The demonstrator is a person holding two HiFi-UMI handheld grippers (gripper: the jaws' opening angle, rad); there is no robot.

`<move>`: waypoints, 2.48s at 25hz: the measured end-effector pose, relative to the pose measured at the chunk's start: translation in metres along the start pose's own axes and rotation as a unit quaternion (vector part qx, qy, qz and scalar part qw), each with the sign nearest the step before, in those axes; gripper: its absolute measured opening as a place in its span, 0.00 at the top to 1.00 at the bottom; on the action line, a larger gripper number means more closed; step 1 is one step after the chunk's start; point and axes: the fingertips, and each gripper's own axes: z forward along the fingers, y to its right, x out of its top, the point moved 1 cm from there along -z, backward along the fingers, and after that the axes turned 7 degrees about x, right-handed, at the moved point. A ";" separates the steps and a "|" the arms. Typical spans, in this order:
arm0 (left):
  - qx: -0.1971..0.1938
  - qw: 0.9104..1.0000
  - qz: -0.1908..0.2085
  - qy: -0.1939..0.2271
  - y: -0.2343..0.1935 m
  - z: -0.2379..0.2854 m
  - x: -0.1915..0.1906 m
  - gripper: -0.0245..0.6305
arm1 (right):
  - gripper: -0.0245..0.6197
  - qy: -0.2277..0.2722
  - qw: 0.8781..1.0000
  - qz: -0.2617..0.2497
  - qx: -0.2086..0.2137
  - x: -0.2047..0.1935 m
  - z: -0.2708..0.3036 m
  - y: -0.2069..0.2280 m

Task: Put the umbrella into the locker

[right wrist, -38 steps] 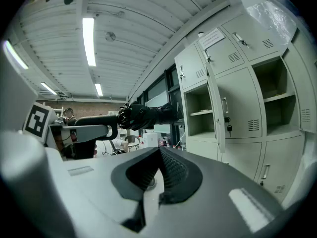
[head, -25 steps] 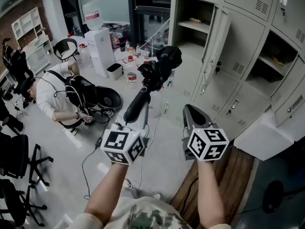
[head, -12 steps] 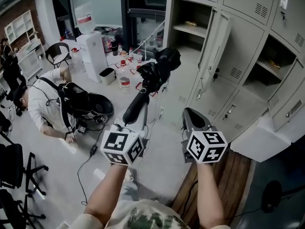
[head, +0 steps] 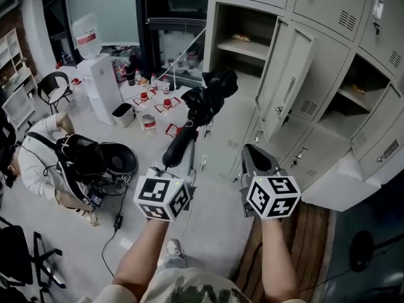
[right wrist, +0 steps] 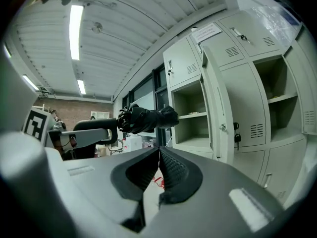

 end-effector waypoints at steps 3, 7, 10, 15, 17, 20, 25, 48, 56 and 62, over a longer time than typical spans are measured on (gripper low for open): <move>-0.021 1.000 -0.003 -0.007 -0.015 0.026 0.001 0.95 | 0.96 0.004 1.000 -0.007 -0.022 0.012 0.021 0.004; -0.047 0.999 -0.005 -0.014 -0.035 0.055 0.002 0.95 | 0.96 0.013 0.999 -0.012 -0.048 0.025 0.048 0.006; -0.067 0.998 -0.007 -0.020 -0.047 0.074 0.001 0.95 | 0.96 0.016 0.998 -0.013 -0.065 0.032 0.065 0.007; -0.093 0.995 -0.014 -0.024 -0.063 0.099 -0.005 0.95 | 0.96 0.017 0.996 -0.019 -0.089 0.034 0.088 0.008; -0.103 0.994 -0.017 -0.026 -0.069 0.108 -0.008 0.95 | 0.96 0.018 0.995 -0.021 -0.098 0.036 0.096 0.008; -0.117 0.992 -0.024 -0.029 -0.075 0.120 -0.011 0.95 | 0.96 0.019 0.993 -0.025 -0.113 0.039 0.105 0.008; -0.135 0.990 -0.030 -0.034 -0.080 0.140 -0.017 0.95 | 0.96 0.017 0.991 -0.035 -0.129 0.043 0.116 0.010; -0.141 0.988 -0.026 -0.061 -0.058 0.296 -0.072 0.95 | 0.96 0.012 0.992 -0.055 -0.115 0.055 0.204 0.112; -0.142 0.987 -0.018 -0.074 -0.048 0.349 -0.087 0.94 | 0.96 0.011 0.992 -0.050 -0.112 0.058 0.234 0.150; -0.148 0.985 -0.011 -0.083 -0.042 0.384 -0.096 0.94 | 0.96 0.020 0.992 -0.043 -0.114 0.060 0.249 0.170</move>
